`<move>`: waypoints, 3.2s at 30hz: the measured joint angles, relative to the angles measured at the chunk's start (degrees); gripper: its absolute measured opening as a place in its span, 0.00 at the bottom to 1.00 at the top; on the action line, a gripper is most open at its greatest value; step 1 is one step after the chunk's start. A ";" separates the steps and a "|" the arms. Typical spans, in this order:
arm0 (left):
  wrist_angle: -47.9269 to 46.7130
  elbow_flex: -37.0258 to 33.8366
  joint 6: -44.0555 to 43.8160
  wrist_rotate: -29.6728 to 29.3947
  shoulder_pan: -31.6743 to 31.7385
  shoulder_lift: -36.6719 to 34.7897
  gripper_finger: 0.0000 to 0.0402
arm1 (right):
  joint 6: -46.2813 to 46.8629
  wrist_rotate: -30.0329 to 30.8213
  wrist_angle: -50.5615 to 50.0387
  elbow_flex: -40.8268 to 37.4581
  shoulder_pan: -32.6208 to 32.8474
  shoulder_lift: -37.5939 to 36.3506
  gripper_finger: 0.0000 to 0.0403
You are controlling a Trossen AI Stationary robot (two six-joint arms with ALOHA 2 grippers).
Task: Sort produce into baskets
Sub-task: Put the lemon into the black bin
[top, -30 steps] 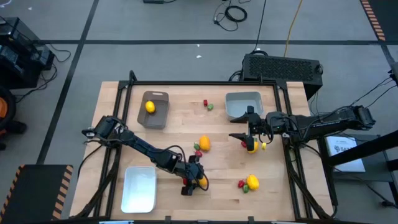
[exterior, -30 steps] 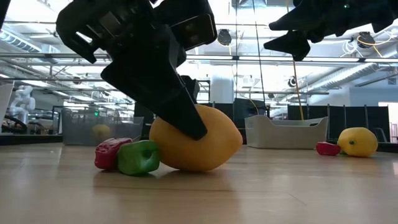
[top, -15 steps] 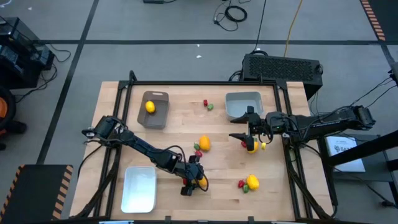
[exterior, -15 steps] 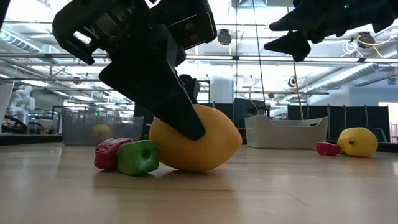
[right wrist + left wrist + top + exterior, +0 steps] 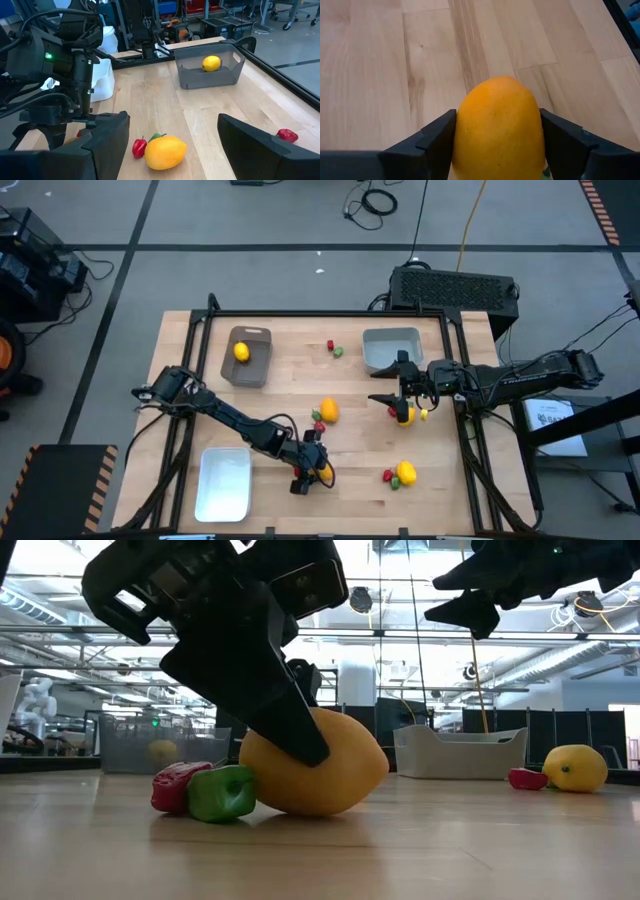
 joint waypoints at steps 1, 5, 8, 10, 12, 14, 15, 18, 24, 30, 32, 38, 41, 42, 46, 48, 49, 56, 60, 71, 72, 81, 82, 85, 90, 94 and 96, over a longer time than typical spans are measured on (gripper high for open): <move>-0.29 0.00 0.60 0.00 0.00 -0.16 0.62 | 0.00 0.00 0.00 0.00 0.00 0.00 0.72; -2.35 -0.09 2.20 -0.02 0.22 -1.93 0.61 | 0.00 0.00 0.00 0.00 0.00 0.00 0.72; -5.77 0.63 3.62 -1.91 0.87 -5.38 0.61 | 0.00 0.00 -0.01 0.00 0.00 0.00 0.72; -8.85 0.92 5.26 -3.54 1.44 -8.53 0.61 | 0.00 0.00 0.00 0.00 0.00 -0.02 0.72; -12.19 0.94 6.96 -5.24 2.33 -12.30 0.61 | 0.00 0.00 -0.02 0.00 0.00 -0.02 0.72; -16.27 1.00 8.23 -7.43 3.52 -16.68 0.61 | 0.00 0.00 -0.02 0.00 0.00 -0.02 0.72; -18.58 1.06 8.37 -8.87 4.28 -19.02 0.61 | 0.00 0.00 -0.02 0.00 0.00 -0.02 0.72; -27.70 1.07 8.43 -13.97 7.22 -25.31 0.61 | 0.15 0.00 -0.02 0.00 0.00 -0.02 0.72; -46.57 -0.17 5.84 -27.07 17.26 -35.34 0.61 | -1.41 0.00 -0.02 0.00 0.00 -0.02 0.72; -49.57 -6.91 6.17 -25.70 34.79 -41.77 0.61 | -5.26 0.02 0.00 0.00 0.00 -0.02 0.72; -48.33 -9.77 5.83 -24.71 39.77 -42.86 0.61 | -7.58 0.02 0.37 0.00 0.00 -0.02 0.72; -40.33 -14.05 0.90 -21.12 49.09 -42.51 0.61 | -20.29 0.57 7.46 0.00 -1.64 0.00 0.72; -39.08 -14.43 -2.21 -19.55 50.81 -40.94 0.61 | -26.13 0.57 13.06 0.00 -2.98 0.00 0.72; -38.78 -14.45 -3.16 -19.45 51.08 -40.44 0.61 | -27.02 0.57 14.32 0.00 -3.40 -0.02 0.72; -37.98 -14.43 -5.20 -19.63 51.93 -38.43 0.61 | -24.49 0.55 11.73 0.02 -4.32 -0.02 0.72; -37.36 -14.43 -6.69 -19.94 51.96 -37.40 0.63 | -22.56 0.40 7.17 0.02 -4.33 -0.02 0.72; -36.95 -14.43 -6.80 -19.93 51.95 -36.93 0.64 | -21.76 0.31 4.89 0.02 -4.33 -0.02 0.72; -33.85 -14.43 -6.47 -18.82 51.32 -33.37 0.67 | -15.02 0.22 -2.19 0.00 -4.31 -0.02 0.72; -33.94 -14.43 -4.82 -18.56 51.32 -32.65 0.67 | -13.38 0.33 -6.01 0.00 -4.31 -0.02 0.72; -27.60 -14.36 -4.84 -18.53 51.34 -32.65 0.68 | -12.82 6.21 -5.97 0.00 -4.31 0.00 0.72; -27.37 -14.36 -4.72 -18.53 51.37 -32.65 0.68 | -12.75 6.21 -5.97 0.00 -4.31 -0.02 0.72; -28.37 -14.36 -3.35 -17.45 51.43 -32.65 0.68 | -11.40 6.15 -5.11 0.02 -4.29 -0.02 0.72; -28.69 -14.36 -3.61 -17.42 51.43 -32.65 0.68 | -10.79 6.14 -5.09 0.00 -4.23 -0.02 0.72; -28.67 -14.36 -3.70 -17.24 51.47 -32.65 0.68 | -9.73 6.09 -5.12 0.00 -4.17 -0.02 0.72; -28.94 -14.36 -3.72 -15.68 51.92 -32.65 0.68 | -8.92 6.02 -5.13 0.00 -4.15 0.00 0.72; -29.95 -14.36 -3.70 -15.37 52.28 -32.65 0.72 | -7.23 5.92 -5.89 0.00 -4.15 -0.02 0.72; -30.55 -14.36 -3.66 -15.37 52.71 -32.65 0.76 | -6.64 5.77 -6.61 0.00 -4.15 0.00 0.72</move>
